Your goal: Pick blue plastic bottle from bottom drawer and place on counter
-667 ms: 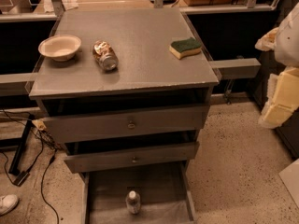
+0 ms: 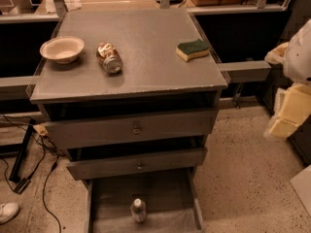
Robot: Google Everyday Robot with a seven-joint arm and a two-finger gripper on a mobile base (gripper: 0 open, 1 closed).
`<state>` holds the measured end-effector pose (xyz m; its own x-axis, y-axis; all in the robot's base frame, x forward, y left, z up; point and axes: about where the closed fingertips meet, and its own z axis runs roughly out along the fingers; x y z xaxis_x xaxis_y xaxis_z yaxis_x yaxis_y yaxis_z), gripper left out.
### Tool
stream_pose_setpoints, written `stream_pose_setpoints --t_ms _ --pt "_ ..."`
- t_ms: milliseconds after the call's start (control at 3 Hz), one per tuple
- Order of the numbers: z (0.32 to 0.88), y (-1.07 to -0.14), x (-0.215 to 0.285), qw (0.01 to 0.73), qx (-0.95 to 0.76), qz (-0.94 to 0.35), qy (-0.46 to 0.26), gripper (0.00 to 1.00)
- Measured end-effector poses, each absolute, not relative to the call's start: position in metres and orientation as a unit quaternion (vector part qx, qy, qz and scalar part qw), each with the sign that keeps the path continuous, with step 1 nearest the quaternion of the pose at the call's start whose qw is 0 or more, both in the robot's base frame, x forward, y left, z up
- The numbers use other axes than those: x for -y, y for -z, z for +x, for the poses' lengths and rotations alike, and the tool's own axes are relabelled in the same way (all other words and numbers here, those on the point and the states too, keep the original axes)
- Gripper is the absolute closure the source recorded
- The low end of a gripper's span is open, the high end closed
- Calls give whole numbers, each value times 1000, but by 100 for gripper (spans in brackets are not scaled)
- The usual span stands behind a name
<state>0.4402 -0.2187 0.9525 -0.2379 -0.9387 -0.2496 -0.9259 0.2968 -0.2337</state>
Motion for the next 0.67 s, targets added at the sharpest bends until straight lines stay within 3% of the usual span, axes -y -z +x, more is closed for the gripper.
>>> stream_pose_setpoints --t_ms 667 --pt "457 -858 215 224 -795 -562 -37 0"
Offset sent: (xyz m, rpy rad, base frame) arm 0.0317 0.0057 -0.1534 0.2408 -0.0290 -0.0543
